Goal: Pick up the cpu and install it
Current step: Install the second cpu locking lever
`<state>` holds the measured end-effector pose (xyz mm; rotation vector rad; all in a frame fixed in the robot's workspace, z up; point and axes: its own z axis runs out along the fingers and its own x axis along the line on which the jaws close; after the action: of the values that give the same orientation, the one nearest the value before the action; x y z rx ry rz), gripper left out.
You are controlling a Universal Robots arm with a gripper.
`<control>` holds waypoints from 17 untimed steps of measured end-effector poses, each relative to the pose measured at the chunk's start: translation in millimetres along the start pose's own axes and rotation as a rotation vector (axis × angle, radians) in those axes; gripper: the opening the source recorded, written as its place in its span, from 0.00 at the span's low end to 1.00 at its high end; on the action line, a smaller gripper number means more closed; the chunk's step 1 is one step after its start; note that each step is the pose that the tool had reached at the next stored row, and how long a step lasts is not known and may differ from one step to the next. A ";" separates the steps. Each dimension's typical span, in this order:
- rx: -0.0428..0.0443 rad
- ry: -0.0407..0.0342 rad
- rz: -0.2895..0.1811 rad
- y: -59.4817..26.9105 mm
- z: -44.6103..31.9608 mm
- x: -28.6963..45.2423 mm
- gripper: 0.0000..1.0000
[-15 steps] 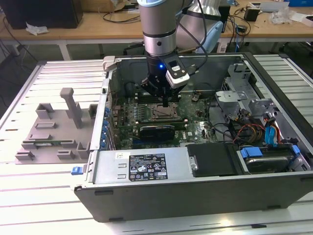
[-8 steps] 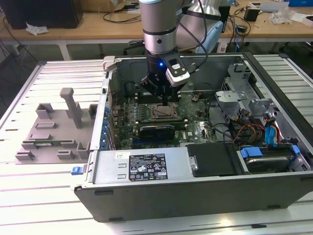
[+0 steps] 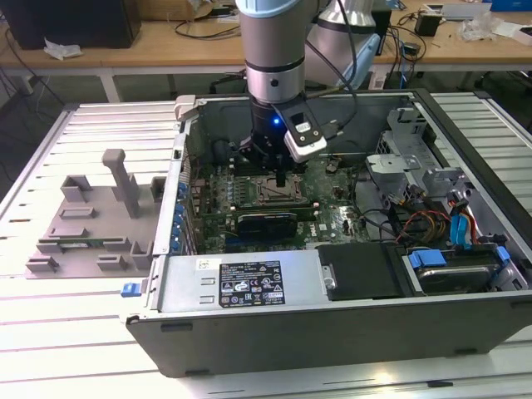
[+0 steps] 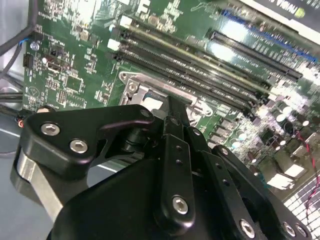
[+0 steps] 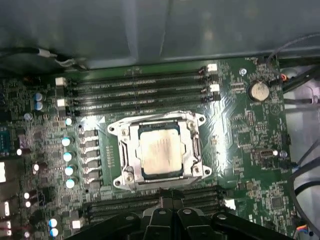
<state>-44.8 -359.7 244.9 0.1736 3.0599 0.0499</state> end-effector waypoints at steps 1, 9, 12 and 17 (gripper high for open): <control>-0.0004 0.0021 0.000 -5.9 0.7 -0.6 0.11; 0.0000 0.0074 0.000 -8.9 7.5 0.9 0.11; -0.0006 0.0073 0.000 -9.6 9.6 4.0 0.11; -0.0005 0.0074 0.000 -10.5 11.5 11.2 0.11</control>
<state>-56.2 -368.5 232.2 0.1743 3.0672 0.0514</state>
